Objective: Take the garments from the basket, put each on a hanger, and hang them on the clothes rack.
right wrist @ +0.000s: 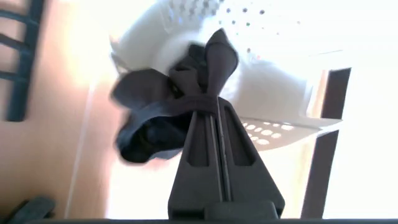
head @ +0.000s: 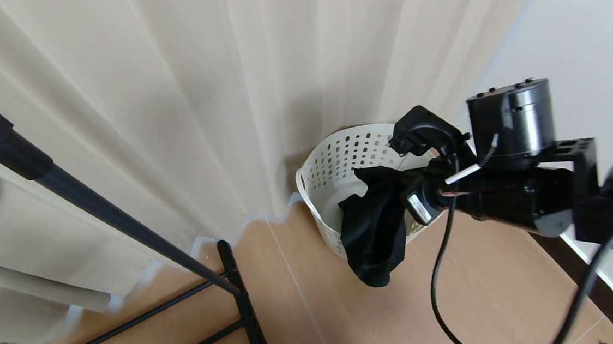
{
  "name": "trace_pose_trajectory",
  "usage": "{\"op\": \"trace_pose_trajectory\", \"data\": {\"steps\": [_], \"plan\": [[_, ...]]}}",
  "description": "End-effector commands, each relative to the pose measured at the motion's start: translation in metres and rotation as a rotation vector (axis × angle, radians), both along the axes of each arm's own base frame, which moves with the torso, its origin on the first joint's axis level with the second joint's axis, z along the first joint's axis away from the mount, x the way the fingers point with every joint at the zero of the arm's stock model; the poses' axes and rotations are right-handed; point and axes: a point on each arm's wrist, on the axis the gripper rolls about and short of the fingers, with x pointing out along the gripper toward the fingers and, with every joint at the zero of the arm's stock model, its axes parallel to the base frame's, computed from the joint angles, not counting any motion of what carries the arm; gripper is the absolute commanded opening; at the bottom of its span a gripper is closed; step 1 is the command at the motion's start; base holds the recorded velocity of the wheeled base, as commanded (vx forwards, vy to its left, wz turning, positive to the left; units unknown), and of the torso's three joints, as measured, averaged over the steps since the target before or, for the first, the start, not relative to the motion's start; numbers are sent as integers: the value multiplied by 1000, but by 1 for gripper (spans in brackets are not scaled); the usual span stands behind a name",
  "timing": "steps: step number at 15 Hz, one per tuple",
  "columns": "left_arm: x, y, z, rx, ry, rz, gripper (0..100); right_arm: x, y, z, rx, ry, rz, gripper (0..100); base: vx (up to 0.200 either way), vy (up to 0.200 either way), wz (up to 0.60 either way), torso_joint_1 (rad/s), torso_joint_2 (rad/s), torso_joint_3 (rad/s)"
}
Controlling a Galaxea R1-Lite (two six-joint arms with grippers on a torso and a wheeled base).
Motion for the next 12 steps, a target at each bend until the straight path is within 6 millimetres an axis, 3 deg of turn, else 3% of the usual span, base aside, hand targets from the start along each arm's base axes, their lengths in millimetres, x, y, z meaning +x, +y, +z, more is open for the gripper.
{"op": "trace_pose_trajectory", "data": {"steps": [1,3,4,12], "plan": [[0,0,0,-2,-1,0,100,-82,-20,31,77,-97,127,0,0,0,0,0,0,0],[0,0,0,0,1,0,100,-102,-29,28,96,-102,166,0,0,0,0,0,0,0],[0,0,0,0,-1,0,100,-110,-33,18,120,-106,178,0,0,0,0,0,0,0],[0,0,0,0,4,-6,100,-97,-19,0,107,-91,176,0,0,0,0,0,0,0]]}}
